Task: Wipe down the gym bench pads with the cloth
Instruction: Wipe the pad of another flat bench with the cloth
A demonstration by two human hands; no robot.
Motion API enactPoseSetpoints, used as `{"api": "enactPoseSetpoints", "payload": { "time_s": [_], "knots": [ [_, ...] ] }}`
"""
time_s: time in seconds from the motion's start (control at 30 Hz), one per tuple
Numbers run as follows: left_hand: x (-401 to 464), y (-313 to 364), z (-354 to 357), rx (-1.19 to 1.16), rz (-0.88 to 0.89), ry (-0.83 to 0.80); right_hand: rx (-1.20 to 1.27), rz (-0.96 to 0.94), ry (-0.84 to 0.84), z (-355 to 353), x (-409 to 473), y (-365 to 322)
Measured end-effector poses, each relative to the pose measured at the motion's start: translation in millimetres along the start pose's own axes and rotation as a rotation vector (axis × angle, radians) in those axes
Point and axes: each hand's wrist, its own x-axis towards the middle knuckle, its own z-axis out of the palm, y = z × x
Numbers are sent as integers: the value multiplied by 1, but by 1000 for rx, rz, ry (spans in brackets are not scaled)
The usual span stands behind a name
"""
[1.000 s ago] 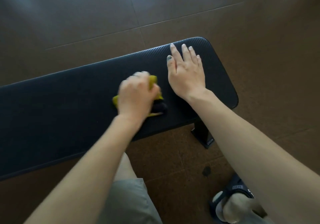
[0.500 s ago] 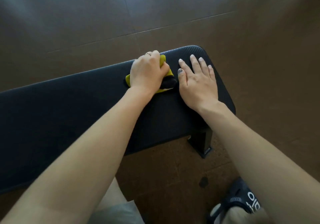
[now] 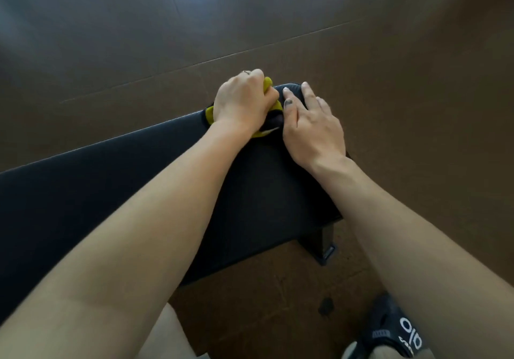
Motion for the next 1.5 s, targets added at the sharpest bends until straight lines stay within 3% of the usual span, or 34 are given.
{"api": "enactPoseSetpoints", "payload": {
  "time_s": [0.1, 0.3, 0.5, 0.7, 0.83, 0.9, 1.03, 1.13, 1.2, 1.33, 1.4, 1.5],
  "knots": [
    [-17, 7, -3, 46, 36, -5, 178, 36, -40, -6, 2, 2],
    [-112, 52, -2, -81, 394, -45, 582, 141, -103, -38, 3, 28],
    [-25, 81, 15, -51, 238, -38, 860, 479, -228, -29, -7, 60],
    [-33, 89, 21, 40, 256, -24, 981, 497, -146, -39, -4, 50],
    [-99, 84, 7, -93, 468, -112, 730, 209, -26, -52, -11, 31],
    [-128, 66, -4, -143, 488, -180, 566, 20, 47, -52, -26, 13],
    [-146, -8, -38, -153, 261, -185, 288, -312, 145, -17, -69, -25],
    [-160, -60, -80, -456, 82, -297, 125, -503, 64, 11, -98, -55],
    [-173, -93, -107, -560, -22, -261, -16, -612, 44, 26, -106, -78],
    [-207, -168, -140, -525, -364, 73, -276, -666, 0, 58, -113, -116],
    [-226, -197, -149, -459, -468, 109, -318, -688, 31, 68, -118, -117],
    [-258, -226, -153, -309, -446, 112, -191, -612, 65, 62, -123, -106]
  ]
}}
